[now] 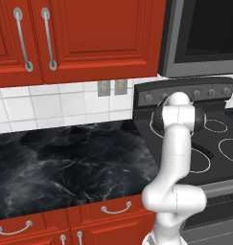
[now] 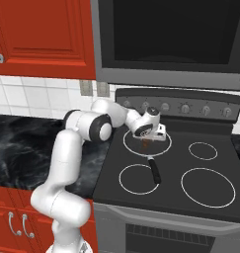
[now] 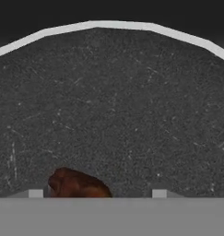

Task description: Take the chicken drumsticks from the pan and place one on each plate on the dining counter.

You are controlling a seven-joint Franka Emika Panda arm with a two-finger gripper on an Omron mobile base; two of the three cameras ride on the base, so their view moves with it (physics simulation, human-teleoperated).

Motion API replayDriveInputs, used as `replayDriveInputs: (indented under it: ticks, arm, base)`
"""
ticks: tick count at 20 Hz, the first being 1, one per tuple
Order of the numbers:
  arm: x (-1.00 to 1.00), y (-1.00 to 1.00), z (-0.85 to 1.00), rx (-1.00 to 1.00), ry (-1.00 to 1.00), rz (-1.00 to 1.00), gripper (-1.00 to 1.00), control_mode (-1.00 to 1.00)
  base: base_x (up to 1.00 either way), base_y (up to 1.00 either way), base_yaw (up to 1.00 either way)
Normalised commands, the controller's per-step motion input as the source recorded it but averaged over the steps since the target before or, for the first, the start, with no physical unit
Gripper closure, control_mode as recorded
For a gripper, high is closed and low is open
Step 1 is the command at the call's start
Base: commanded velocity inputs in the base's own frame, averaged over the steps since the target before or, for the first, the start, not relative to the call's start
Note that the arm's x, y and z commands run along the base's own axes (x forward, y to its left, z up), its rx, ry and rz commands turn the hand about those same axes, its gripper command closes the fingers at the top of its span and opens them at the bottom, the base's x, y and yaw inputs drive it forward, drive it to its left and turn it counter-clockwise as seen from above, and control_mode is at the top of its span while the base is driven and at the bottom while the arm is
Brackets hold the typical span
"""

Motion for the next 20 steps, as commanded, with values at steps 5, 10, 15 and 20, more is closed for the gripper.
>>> replayDriveInputs:
  ticks: [5,10,15,20]
  arm:
    - [-0.53,0.18,-0.30,0.14,0.07,0.00,1.00,-1.00]
    - [-0.60,0.49,-0.03,0.11,-0.12,0.00,1.00,-1.00]
    - [-0.59,0.51,0.47,0.05,-0.41,0.00,1.00,-1.00]
    - [-0.70,0.45,0.98,0.02,-0.46,0.00,1.00,-1.00]
  base:
    - [0.00,0.00,0.00]
    - [0.00,0.00,0.00]
    - [0.00,0.00,0.00]
    - [0.00,0.00,0.00]
